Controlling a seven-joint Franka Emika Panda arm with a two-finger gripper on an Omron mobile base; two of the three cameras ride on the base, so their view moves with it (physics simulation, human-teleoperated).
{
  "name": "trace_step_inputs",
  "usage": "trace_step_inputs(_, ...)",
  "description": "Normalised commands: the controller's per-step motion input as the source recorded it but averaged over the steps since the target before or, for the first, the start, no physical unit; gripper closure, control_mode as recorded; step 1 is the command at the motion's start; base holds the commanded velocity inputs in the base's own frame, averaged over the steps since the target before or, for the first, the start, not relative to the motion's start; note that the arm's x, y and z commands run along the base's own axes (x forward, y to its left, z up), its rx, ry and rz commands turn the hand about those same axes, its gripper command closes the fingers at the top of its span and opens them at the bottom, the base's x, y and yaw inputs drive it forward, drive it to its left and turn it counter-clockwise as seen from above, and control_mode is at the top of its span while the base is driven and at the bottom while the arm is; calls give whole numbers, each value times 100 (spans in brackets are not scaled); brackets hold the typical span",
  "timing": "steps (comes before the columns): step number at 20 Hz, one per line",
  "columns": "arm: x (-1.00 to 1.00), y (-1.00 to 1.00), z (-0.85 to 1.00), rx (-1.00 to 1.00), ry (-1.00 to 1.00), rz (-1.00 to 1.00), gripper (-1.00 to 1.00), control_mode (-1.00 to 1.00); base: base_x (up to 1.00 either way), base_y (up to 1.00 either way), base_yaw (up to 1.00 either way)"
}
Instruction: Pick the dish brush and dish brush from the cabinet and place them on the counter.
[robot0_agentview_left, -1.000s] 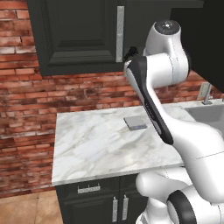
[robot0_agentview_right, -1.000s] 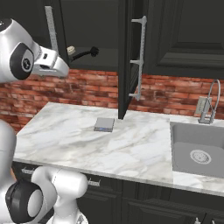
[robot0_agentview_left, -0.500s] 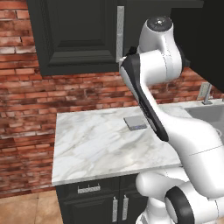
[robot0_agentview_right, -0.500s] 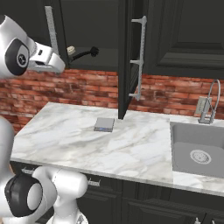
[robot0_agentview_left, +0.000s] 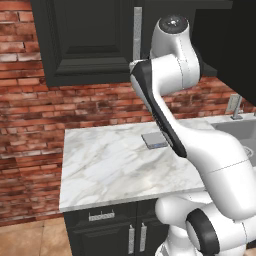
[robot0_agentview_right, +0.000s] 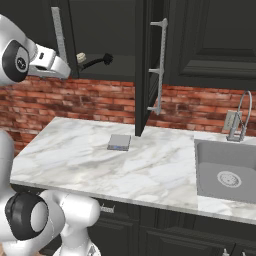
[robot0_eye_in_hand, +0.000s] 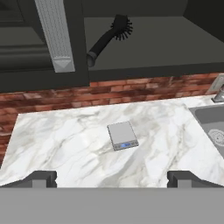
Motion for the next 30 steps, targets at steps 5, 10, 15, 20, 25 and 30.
trace_step_inputs(5,13,6,13,0,-2,-2,-100,-100,0,0,0)
trace_step_inputs(10,17,8,14,0,-3,0,-100,-100,0,0,0)
trace_step_inputs(15,18,3,12,0,-1,0,-100,-100,0,0,0)
trace_step_inputs(20,18,6,7,1,0,0,-100,-100,0,0,0)
trace_step_inputs(25,19,9,4,0,0,0,-100,-100,0,0,0)
trace_step_inputs(30,24,3,3,0,0,0,-100,-100,0,0,0)
